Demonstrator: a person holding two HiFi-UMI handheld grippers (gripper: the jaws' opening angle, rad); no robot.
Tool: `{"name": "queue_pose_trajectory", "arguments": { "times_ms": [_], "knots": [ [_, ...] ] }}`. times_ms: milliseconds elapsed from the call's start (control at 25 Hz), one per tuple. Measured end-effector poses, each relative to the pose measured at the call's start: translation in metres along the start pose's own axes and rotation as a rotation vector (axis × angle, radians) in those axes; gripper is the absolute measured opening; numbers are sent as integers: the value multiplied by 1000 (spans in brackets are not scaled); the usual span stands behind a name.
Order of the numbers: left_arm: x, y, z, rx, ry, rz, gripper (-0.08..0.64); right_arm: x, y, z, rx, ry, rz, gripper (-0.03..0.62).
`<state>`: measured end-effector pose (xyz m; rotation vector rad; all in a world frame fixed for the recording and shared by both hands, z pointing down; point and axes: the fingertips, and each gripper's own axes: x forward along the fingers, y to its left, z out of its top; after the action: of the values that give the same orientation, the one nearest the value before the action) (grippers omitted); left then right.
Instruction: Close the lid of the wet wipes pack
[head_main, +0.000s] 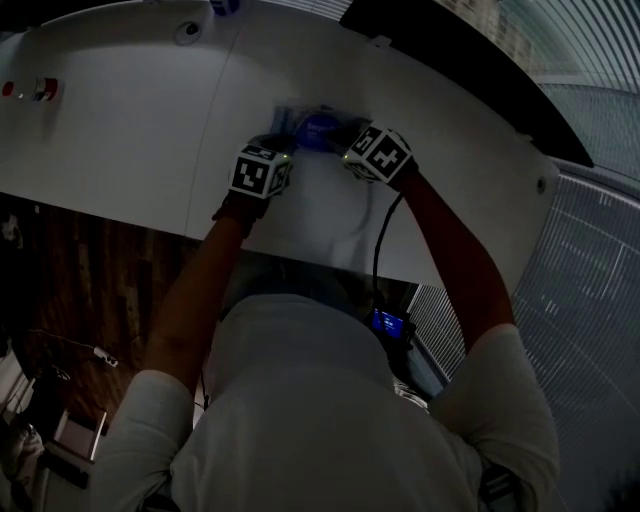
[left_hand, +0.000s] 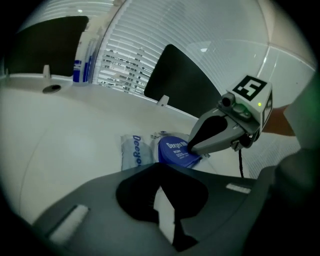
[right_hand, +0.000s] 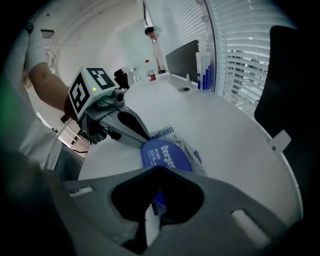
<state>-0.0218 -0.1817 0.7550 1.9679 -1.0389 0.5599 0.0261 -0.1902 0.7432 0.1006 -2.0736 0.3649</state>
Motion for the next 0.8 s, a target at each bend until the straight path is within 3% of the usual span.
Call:
{"name": "queue_pose_trajectory", "arguments": {
  "times_ms": [160, 400, 800],
  "knots": [
    [-2, 1, 3, -57, -26, -27, 3, 3, 6, 1, 8, 13, -10, 2],
    [1, 1, 0, 18, 12, 16, 3, 10, 4, -2, 1, 29, -31, 2],
    [4, 5, -4, 61, 33, 32, 3, 15, 1, -3, 14, 29, -78, 3]
  ]
}}
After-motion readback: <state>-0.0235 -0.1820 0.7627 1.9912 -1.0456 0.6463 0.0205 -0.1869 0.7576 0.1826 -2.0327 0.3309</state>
